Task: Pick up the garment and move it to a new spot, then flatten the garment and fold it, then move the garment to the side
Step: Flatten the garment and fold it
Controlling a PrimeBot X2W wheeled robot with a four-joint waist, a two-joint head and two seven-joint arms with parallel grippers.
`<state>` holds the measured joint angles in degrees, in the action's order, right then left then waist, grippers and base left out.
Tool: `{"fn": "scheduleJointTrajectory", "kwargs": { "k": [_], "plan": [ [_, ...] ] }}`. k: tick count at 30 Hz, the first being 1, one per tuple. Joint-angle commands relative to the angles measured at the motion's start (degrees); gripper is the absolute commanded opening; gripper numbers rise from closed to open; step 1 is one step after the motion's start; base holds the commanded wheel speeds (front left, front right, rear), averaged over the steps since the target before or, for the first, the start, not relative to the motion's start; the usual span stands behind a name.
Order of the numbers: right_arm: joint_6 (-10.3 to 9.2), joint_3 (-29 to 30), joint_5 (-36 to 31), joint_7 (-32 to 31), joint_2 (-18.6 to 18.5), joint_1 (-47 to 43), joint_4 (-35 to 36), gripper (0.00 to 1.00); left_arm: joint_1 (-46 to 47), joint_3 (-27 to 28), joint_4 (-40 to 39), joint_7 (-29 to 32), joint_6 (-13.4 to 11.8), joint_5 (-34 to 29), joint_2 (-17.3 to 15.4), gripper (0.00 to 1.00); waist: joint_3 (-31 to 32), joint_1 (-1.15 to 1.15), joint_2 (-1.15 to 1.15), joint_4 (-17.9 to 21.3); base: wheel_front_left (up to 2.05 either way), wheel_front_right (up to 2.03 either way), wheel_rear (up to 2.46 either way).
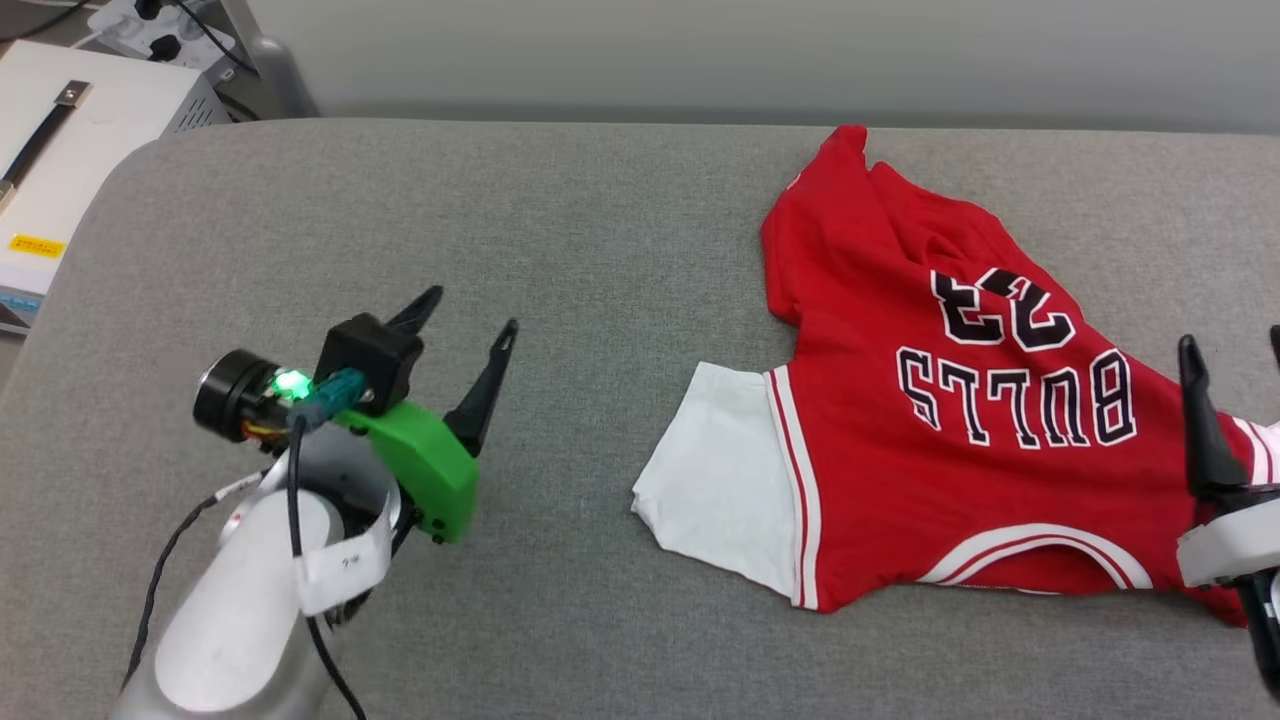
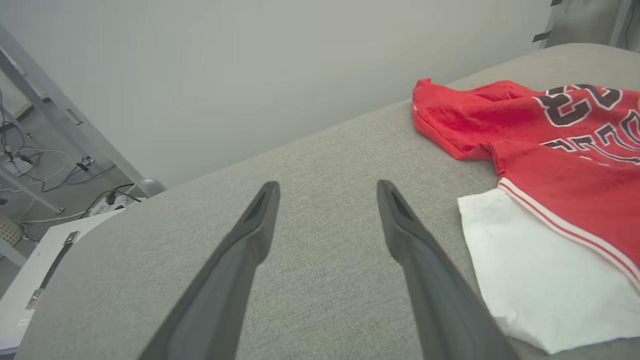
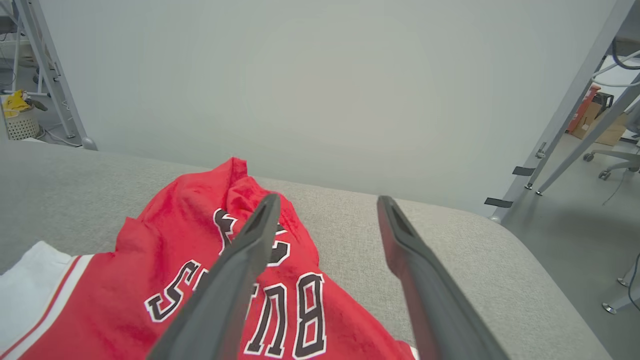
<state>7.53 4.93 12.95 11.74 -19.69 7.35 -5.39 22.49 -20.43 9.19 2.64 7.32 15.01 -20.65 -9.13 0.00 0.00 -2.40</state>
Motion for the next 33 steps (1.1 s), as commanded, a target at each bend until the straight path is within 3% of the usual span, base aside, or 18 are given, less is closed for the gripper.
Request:
{"fn": "scheduleJointTrajectory", "kwargs": {
  "k": [1, 7, 13, 23, 33],
  "plan": [
    [-0.04, -0.1, -0.9, -0.7, 1.0, -1.0, 1.3, 1.00, 2.7, -2.2, -0.6, 2.6, 0.1, 3.1, -1.5, 1.00, -0.6, 0.00, 0.00, 0.1, 0.00, 0.00, 0.00],
    [-0.04, -0.6, -1.5, -1.0, 2.6, -1.7, 2.8, 1.00, 11.5, -16.7, -2.6, 21.3, 0.2, 17.8, -7.1, 1.00, -2.2, 0.00, 0.00, 0.7, 0.00, 0.00, 0.00],
    [-0.04, -2.5, -2.4, -0.5, 3.4, -0.2, 2.2, 1.00, 18.6, -28.8, -2.8, 31.7, 0.2, 24.7, -9.2, 1.00, -4.1, 0.00, 0.00, 1.9, 0.00, 0.00, 0.00],
    [-0.04, -5.4, -3.1, 1.0, 3.9, 3.8, 0.1, 1.00, 26.8, -44.1, 0.7, 35.2, 0.2, 28.9, -8.0, 1.00, -8.2, 0.00, 0.00, 4.7, 0.00, 0.00, 0.00],
    [-0.04, -6.5, -3.1, 2.3, 4.4, 6.8, -2.3, 1.00, 28.3, -51.9, 8.4, 34.7, 0.2, 30.4, -8.5, 1.00, -11.6, 0.00, 0.00, 6.7, 0.00, 0.00, 0.00]
  ]
}}
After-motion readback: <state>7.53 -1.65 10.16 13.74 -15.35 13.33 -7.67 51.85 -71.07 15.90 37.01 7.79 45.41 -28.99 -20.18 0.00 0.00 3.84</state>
